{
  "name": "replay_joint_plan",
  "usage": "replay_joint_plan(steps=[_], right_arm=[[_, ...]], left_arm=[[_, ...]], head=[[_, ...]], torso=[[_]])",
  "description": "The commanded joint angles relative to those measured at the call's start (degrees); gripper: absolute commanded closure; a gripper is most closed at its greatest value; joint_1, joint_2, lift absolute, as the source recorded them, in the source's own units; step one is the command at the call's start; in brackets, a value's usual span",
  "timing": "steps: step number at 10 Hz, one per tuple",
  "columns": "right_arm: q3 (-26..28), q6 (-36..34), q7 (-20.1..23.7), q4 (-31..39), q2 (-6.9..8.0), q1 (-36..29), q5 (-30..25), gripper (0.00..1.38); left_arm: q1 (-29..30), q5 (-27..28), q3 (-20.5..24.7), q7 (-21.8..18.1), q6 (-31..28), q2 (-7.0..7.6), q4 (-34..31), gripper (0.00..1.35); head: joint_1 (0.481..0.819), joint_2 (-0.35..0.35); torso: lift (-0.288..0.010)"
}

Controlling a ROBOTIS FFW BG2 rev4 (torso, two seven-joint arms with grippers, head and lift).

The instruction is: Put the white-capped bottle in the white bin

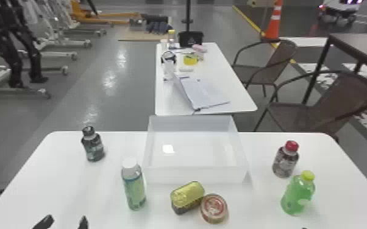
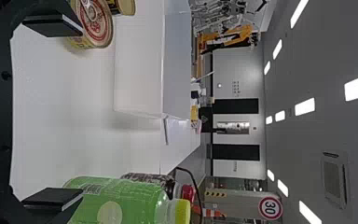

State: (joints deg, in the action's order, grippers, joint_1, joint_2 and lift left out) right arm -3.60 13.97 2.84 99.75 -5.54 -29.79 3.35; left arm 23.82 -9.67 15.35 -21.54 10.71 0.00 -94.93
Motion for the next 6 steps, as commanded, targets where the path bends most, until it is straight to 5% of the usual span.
replay_joint_plan(steps=[1, 6], right_arm=[[0.0, 0.0, -0.02, 0.01, 0.0, 0.0, -0.02, 0.09], [0.0, 0.0, -0.02, -0.08, 0.0, 0.0, 0.16, 0.09]], left_arm=[[0.0, 0.0, -0.05, 0.0, 0.01, -0.15, -0.08, 0.31], [-0.44, -0.18, -1.11, -0.17, -0.51, -0.15, -0.08, 0.3]], head=[[0.549, 0.0], [0.549, 0.0]], torso=[[-0.1], [-0.1]])
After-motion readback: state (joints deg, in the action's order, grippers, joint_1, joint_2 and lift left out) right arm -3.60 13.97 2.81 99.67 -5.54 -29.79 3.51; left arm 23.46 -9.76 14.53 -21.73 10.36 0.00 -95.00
